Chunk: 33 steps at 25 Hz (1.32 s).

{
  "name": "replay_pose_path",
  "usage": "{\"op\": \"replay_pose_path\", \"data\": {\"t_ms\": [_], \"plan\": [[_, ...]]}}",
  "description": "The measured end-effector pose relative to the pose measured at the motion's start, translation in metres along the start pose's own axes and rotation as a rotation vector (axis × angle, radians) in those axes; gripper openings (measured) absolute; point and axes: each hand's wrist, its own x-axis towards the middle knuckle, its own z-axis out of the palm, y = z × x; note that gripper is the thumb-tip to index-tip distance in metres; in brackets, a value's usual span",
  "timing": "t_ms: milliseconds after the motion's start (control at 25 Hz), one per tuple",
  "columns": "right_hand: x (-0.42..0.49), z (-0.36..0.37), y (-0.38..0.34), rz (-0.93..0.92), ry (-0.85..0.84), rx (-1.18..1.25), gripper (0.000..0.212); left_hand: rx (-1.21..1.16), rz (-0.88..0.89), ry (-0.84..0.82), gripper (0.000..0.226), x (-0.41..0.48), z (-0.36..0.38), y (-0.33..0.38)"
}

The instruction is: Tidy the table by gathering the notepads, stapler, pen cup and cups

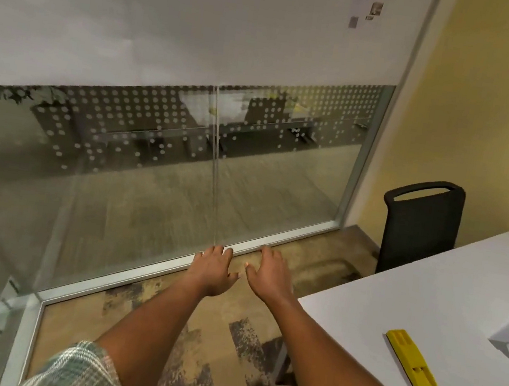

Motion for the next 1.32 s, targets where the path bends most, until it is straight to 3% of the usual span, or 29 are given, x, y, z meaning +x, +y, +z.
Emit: {"op": "replay_pose_path", "data": {"t_ms": [560, 920, 1320], "plan": [[0.206, -0.012, 0.041, 0.2, 0.042, -0.05, 0.054, -0.026, 0.206, -0.046, 0.059, 0.239, -0.018, 0.015], [0.368, -0.024, 0.066, 0.505, 0.267, -0.062, 0.055, 0.051, 0.581, -0.085, 0.063, 0.461, -0.053, 0.022], [0.438, -0.069, 0.118, 0.657, 0.438, -0.096, 0.055, 0.046, 0.864, -0.116, 0.059, 0.574, -0.064, 0.102]]}}
